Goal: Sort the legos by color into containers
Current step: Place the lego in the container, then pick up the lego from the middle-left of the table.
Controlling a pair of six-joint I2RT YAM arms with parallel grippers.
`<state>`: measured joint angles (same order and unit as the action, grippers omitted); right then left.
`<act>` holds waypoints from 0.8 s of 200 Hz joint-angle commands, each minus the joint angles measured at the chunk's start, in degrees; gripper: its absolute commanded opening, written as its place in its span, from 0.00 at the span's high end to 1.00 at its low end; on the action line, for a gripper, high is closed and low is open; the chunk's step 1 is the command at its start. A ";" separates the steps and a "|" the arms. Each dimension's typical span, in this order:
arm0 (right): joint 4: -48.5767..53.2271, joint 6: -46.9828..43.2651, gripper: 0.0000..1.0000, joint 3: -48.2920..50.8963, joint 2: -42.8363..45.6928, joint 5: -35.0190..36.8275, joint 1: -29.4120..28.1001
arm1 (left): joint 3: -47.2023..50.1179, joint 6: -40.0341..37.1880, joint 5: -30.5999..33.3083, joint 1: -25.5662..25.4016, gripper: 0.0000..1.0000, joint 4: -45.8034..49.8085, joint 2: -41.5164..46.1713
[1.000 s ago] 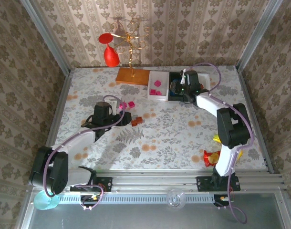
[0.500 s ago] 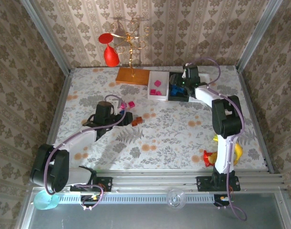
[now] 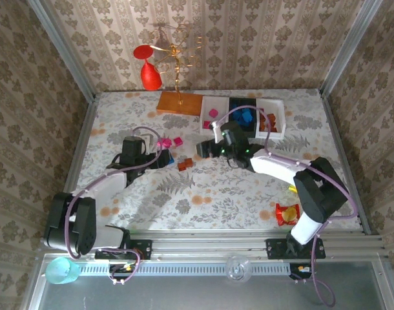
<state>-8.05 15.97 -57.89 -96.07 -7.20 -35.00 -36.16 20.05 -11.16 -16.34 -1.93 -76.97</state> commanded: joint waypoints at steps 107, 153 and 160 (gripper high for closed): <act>1.11 0.16 0.19 0.55 -3.62 3.51 -0.86 | -11.09 -2.52 3.66 -0.14 0.36 5.19 -17.12; 1.44 0.18 0.19 1.13 -3.38 4.67 -0.77 | -10.76 -2.13 3.76 -0.19 0.47 4.26 -17.67; 1.41 0.19 0.19 1.07 -3.53 4.66 -0.77 | -10.62 -2.12 3.78 -0.18 0.48 4.14 -17.61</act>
<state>-7.09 15.40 -57.45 -100.47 -4.43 -35.90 -46.26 18.22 -8.49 -16.45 1.28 -93.91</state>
